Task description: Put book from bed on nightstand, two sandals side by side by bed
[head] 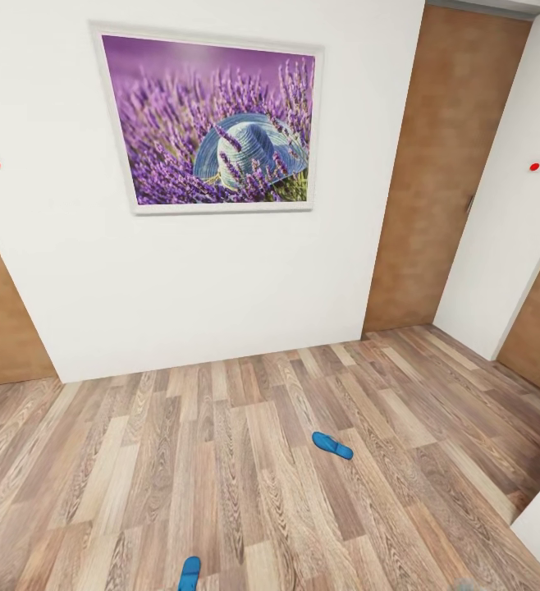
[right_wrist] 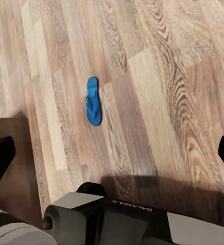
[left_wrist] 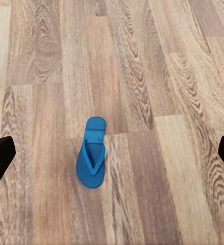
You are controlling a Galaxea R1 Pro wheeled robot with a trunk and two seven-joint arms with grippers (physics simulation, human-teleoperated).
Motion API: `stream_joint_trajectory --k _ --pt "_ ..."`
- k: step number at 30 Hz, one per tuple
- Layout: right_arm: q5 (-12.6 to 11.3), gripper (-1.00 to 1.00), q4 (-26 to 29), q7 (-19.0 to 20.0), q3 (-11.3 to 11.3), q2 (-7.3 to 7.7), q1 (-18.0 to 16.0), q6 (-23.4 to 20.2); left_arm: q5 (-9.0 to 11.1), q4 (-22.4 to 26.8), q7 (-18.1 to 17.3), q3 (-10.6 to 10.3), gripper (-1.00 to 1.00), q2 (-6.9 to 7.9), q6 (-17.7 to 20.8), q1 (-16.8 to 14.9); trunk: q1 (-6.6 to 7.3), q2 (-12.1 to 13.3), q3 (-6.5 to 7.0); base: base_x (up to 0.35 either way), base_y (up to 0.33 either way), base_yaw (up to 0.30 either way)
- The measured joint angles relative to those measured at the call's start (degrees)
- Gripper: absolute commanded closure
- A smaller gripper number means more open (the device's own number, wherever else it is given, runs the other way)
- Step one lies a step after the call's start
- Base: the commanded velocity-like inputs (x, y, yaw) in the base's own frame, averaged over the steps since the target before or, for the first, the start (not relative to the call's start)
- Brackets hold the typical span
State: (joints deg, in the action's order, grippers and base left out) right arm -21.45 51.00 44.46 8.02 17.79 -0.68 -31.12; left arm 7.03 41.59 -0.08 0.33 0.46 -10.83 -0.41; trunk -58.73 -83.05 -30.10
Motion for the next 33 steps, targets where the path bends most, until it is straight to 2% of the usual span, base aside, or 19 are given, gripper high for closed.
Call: stream_joint_trajectory --k 2,5,9,11,12,14,15,17,18,21,23,27,28,29,31,32,33 --pt "-1.6 -1.00 0.4 0.1 0.4 0.79 0.0 -1.8 0.0 0.0 0.0 0.0 -1.00 0.02 0.0 0.0 0.00 0.0 0.00 0.000 0.000 0.000" --pt "-6.9 -1.00 1.3 0.2 1.1 3.25 -0.7 -8.9 0.0 0.0 0.0 0.0 -1.00 0.05 0.0 0.0 0.00 0.0 0.00 0.000 0.000 0.000" --pt "-8.7 -1.00 1.9 0.2 1.3 4.05 -3.7 -11.3 0.0 0.0 0.0 0.0 -1.00 0.06 0.0 0.0 0.00 0.0 0.00 0.000 0.000 0.000" --pt "-9.4 -1.00 1.9 0.2 1.4 5.34 -5.1 -12.2 0.0 0.1 0.0 0.0 -1.00 0.05 0.0 0.0 0.00 0.0 0.00 0.000 0.000 0.000" --pt "-10.4 -1.00 1.9 0.2 1.7 6.64 -5.7 -13.0 0.0 0.1 0.0 0.0 -1.00 0.07 0.0 0.0 0.00 0.0 0.00 0.000 0.000 0.000" --pt "-12.3 -1.00 1.8 0.2 2.2 7.88 -6.0 -14.0 -0.1 0.1 0.0 0.0 -1.00 0.09 0.0 0.0 0.00 0.0 0.00 0.000 0.000 0.000" --pt "-15.1 -1.00 1.8 0.2 2.9 8.69 -6.3 -14.9 -0.1 0.1 0.0 0.0 -1.00 0.09 0.0 0.0 0.00 0.0 0.00 0.000 0.000 0.000" --pt "-18.6 -1.00 1.8 0.2 3.6 9.24 -6.4 -15.6 -0.1 0.1 0.0 0.0 -1.00 0.07 0.0 0.0 0.00 0.0 0.00 0.000 0.000 0.000" --pt "-21.8 -1.00 1.7 0.2 4.0 9.60 -6.5 -16.0 -0.1 0.1 0.0 0.0 -1.00 0.06 0.0 0.0 0.00 0.0 0.00 0.000 0.000 0.000" --pt "-26.6 -1.00 1.7 0.1 4.4 10.03 -6.6 -16.5 -0.2 0.2 0.0 0.0 -1.00 0.03 0.0 0.0 0.00 0.0 0.00 0.000 0.000 0.000" --pt "-28.3 -1.00 1.8 0.1 4.6 10.18 -6.6 -16.7 -0.2 0.7 0.0 0.0 -1.00 -0.04 0.0 0.0 0.00 0.0 0.00 0.010 0.000 0.000" --pt "-29.5 -1.00 1.9 0.1 4.7 10.25 -6.7 -16.9 -0.2 4.8 0.2 0.0 -1.00 -0.12 0.7 -0.1 0.01 0.0 0.00 0.078 0.000 0.000" --pt "-29.7 -1.00 1.9 0.1 4.8 10.25 -6.7 -16.9 -0.3 7.6 0.3 0.0 -1.00 -0.16 1.8 -0.1 0.01 0.0 0.00 0.116 0.000 0.000" --pt "-29.9 -1.00 1.9 0.1 4.8 10.25 -6.7 -16.9 -0.3 11.9 0.3 -0.1 -1.00 -0.21 5.3 -0.2 0.01 0.0 0.01 0.093 0.000 0.000" --pt "-30.0 -1.00 1.9 0.1 4.8 10.25 -6.7 -16.9 -0.3 15.6 0.4 -0.1 -1.00 -0.29 9.4 -0.2 0.01 0.0 0.00 0.061 0.000 0.000" --pt "-30.0 -1.00 1.9 0.1 4.8 10.25 -6.7 -16.9 -0.3 19.3 0.4 -0.2 -1.00 -0.42 13.7 -0.3 0.01 0.0 0.01 0.038 0.000 0.000" --pt "-30.0 -1.00 1.9 0.1 4.8 10.25 -6.7 -16.9 -0.3 21.5 0.5 -0.2 -1.00 -0.48 16.2 -0.4 0.01 0.0 0.00 0.024 0.000 0.000"
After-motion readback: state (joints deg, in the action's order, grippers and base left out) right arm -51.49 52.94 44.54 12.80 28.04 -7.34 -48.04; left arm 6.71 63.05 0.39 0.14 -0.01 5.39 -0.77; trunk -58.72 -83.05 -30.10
